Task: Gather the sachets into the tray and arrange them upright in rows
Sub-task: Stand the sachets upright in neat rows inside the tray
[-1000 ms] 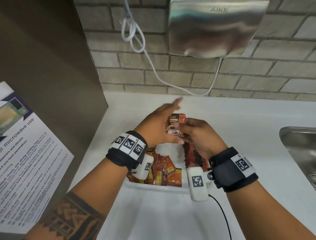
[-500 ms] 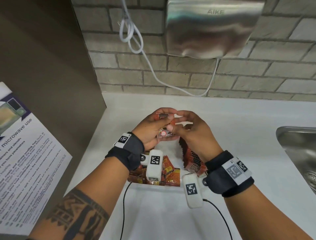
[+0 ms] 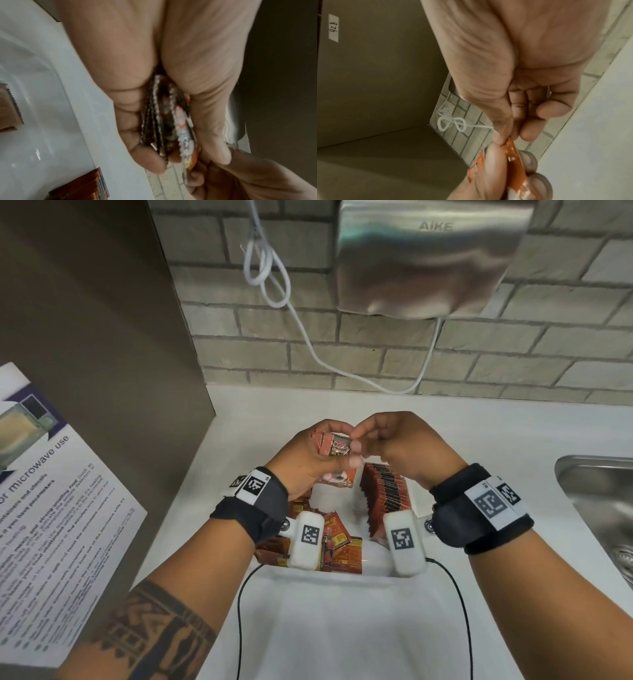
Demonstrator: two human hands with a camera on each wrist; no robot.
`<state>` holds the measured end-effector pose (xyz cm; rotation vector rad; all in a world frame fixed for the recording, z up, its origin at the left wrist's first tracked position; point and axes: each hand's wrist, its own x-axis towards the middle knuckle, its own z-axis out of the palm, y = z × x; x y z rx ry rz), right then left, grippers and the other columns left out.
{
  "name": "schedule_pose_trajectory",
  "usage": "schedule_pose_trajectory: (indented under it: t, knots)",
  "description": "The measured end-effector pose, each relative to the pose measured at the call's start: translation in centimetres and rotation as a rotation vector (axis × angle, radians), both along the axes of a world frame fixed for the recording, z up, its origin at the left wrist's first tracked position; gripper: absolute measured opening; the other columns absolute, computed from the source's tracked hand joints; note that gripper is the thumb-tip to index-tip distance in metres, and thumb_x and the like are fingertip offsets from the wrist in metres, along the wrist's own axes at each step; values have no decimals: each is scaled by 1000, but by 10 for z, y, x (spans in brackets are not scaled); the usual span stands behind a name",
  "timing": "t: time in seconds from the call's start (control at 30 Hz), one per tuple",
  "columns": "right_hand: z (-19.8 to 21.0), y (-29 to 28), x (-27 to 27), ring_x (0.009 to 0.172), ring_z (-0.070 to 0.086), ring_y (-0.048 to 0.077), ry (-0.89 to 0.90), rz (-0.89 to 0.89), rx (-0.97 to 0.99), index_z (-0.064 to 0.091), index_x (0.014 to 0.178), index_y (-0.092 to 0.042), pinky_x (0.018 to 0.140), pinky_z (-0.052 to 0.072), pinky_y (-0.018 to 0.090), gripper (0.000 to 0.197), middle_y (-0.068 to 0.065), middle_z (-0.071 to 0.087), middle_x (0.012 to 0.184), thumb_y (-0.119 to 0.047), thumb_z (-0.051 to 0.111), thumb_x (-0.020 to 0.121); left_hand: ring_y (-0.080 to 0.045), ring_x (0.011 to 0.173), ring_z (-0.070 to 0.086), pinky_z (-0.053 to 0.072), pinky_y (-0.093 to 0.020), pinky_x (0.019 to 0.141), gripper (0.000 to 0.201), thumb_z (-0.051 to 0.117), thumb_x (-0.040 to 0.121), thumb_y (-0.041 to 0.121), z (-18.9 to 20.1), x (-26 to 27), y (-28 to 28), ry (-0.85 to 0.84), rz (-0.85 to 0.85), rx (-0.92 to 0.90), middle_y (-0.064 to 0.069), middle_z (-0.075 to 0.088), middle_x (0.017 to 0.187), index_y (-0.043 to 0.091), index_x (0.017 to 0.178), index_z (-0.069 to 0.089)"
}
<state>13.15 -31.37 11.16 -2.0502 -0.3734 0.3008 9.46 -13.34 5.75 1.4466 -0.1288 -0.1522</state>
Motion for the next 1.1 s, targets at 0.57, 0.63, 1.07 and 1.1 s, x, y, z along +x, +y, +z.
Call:
schedule_pose_trajectory:
  t: [0.57,0.63,1.07,1.1]
  knots:
    - [-1,10,31,71,59,-1,-208,-64,-276,76,84,-22,58,36,6,5,-13,69,77,-19,75,87,-21,73,66,60,-42,71,36,81,83,36,-20,17,22,229,241,367,-6,68,99,21,110,63]
    - [-12,12,39,76,61,3,-186,-52,-334,78,82,-22,61,37,10,8,-14,69,77,-16,74,86,-20,66,62,58,-37,65,33,77,88,33,-27,18,26,352,205,410,-8,66,84,14,110,62]
    - [-81,36,68,96,64,17,-47,55,-773,64,59,-37,90,54,34,34,-17,63,80,-15,61,85,-31,81,60,55,-49,85,35,66,89,24,-61,50,-11,619,-153,648,-20,73,103,2,116,68]
    - [-84,36,68,95,64,16,-41,61,-779,64,59,-37,89,54,33,34,-18,61,77,-15,62,85,-31,82,57,53,-46,81,39,66,88,23,-63,53,-11,639,-160,637,-22,72,104,1,121,66]
